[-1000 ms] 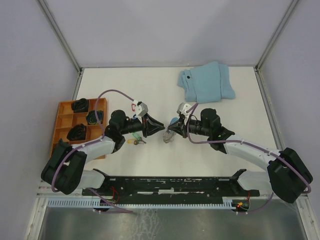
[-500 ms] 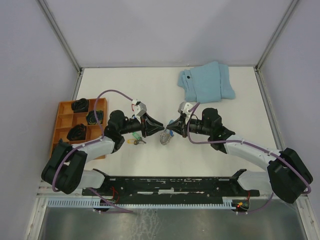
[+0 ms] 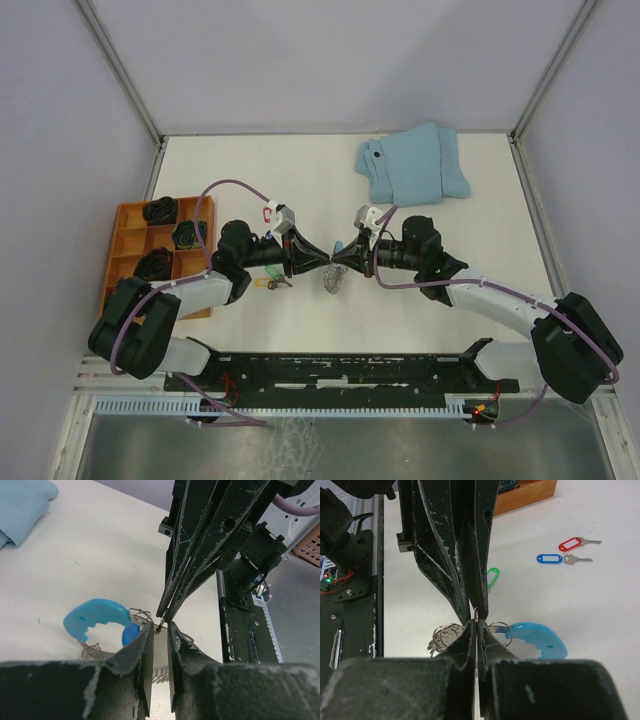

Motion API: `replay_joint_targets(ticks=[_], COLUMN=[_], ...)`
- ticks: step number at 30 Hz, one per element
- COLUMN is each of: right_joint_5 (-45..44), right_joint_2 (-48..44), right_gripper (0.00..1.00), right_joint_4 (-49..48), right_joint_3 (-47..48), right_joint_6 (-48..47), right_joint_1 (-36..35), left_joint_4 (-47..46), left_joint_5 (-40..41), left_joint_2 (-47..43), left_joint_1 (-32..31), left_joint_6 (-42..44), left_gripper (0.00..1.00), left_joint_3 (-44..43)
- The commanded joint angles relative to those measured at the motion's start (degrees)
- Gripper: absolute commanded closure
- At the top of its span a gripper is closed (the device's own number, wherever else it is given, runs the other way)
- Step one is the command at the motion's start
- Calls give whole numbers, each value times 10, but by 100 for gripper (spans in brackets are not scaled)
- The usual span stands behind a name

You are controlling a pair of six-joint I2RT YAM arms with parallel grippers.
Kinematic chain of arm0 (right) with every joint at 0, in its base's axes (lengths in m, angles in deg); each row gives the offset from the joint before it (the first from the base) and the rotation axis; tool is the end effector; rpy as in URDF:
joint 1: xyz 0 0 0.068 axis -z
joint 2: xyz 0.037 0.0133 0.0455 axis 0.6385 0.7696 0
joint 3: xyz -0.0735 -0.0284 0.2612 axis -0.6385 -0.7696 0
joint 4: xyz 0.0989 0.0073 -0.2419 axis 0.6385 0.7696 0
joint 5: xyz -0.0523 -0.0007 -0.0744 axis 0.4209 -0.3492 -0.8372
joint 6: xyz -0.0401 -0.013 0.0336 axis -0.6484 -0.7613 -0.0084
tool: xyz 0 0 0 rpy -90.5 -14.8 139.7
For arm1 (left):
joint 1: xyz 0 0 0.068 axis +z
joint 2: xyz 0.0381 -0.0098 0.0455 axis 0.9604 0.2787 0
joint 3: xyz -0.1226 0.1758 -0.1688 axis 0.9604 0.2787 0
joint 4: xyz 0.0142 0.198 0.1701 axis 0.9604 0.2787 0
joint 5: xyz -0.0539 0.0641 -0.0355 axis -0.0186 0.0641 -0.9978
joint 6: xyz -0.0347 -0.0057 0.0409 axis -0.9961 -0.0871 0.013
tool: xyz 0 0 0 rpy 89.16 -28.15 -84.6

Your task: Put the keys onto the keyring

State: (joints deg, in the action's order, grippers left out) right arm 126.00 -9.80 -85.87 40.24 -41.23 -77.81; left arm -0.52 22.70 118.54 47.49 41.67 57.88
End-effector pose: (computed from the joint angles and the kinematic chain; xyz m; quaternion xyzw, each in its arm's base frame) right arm 0.1990 0.1832 0.2444 -0.4249 0.6288 0.4313 0.4879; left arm 0.2191 -0.1414 0.2148 0.3858 0.5915 -0.5369 0.4616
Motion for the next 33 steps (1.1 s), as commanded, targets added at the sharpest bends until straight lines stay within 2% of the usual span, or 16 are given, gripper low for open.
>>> replay_joint_targets(ticks=[1, 5, 11, 18, 19, 20, 25, 27, 29, 30, 33], right_joint_5=[24, 31, 19, -62, -77, -92, -178, -209, -221, -219, -191], right_joint_2=[6, 16, 6, -71, -83, -95, -147, -159, -167, -168, -160], right_gripper=[99, 99, 93, 63, 52, 48, 45, 23, 10, 6, 6], right_joint_4=[-43, -28, 5, 66, 71, 70, 58, 72, 73, 74, 85], right_joint_3=[19, 30, 41, 39, 36, 32, 7, 3, -3, -4, 3], right_joint_6=[12, 13, 20, 33, 40, 49, 96, 102, 100, 99, 96], right_joint_1=[3, 3, 3, 5, 5, 5, 5, 5, 5, 5, 5], left_joint_4=[-54, -68, -63, -70, -79, -89, -133, -141, -146, -148, -172], left_joint_5=[-34, -42, -31, 21, 29, 37, 75, 90, 101, 107, 118], left_joint_2=[15, 20, 9, -13, -17, -19, -36, -40, -42, -41, -38], left_joint_1=[0, -5, -5, -5, -5, -5, -6, -5, -6, -5, -6], left_joint_6=[-37, -50, -42, -46, -51, -58, -82, -83, -84, -84, -92], left_gripper=[78, 81, 96, 97, 97, 97, 97, 97, 97, 97, 97], left_joint_3=[-19, -20, -13, 8, 13, 17, 39, 46, 49, 52, 59])
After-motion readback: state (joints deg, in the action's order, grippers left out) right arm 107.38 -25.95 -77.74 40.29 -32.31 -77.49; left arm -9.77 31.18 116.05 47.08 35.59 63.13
